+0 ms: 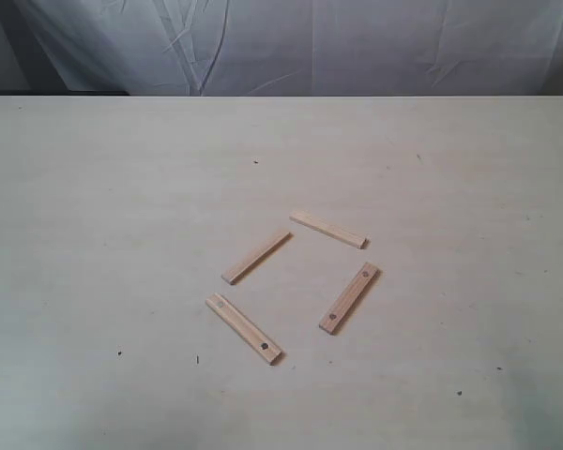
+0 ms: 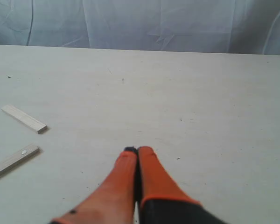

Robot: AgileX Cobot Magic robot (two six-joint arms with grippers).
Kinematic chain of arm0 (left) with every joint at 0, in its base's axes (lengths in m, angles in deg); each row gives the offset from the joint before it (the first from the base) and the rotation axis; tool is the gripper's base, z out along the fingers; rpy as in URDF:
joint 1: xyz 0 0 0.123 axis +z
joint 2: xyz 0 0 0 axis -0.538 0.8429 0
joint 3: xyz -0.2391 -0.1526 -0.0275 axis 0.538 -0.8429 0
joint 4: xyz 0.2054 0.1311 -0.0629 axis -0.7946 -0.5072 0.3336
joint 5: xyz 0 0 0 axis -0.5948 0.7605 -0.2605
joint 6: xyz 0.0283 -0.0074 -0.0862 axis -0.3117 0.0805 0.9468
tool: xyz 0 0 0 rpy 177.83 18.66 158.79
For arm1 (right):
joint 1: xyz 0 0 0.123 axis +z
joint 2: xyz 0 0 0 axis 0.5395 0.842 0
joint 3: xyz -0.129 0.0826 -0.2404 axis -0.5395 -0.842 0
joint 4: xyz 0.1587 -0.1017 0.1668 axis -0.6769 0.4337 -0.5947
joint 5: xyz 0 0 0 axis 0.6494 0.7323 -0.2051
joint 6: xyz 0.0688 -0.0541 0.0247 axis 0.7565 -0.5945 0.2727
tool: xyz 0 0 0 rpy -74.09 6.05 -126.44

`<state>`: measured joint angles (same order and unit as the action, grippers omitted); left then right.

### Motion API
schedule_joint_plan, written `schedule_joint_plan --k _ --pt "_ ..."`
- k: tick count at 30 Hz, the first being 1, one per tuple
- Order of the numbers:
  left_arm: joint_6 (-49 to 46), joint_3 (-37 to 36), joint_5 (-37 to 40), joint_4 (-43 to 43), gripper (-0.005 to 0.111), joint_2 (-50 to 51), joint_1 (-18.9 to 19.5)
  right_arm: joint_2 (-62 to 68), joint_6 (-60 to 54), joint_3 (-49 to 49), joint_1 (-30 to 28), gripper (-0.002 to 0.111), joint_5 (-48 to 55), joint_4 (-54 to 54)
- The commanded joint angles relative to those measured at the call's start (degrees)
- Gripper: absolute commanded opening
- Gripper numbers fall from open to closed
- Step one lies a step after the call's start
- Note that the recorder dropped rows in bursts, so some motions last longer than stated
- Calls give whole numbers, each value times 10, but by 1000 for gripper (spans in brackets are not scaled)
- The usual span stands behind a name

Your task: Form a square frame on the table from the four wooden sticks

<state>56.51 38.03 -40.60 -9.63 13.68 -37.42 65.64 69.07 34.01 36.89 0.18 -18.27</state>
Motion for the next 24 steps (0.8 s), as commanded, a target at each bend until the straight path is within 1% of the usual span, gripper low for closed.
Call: schedule_joint_plan --k 1,21,23,24 --pt "2 -2 -8 -1 0 -4 -3 -4 0 -2 -3 0 -7 1" --pt "2 -2 -8 -1 0 -4 -3 -4 0 -2 -3 0 -6 1" --pt "2 -2 -8 -1 0 -4 -3 -4 0 -2 -3 0 -27 6" --pt "2 -2 -8 -1 0 -4 -3 -4 0 -2 -3 0 -59 2"
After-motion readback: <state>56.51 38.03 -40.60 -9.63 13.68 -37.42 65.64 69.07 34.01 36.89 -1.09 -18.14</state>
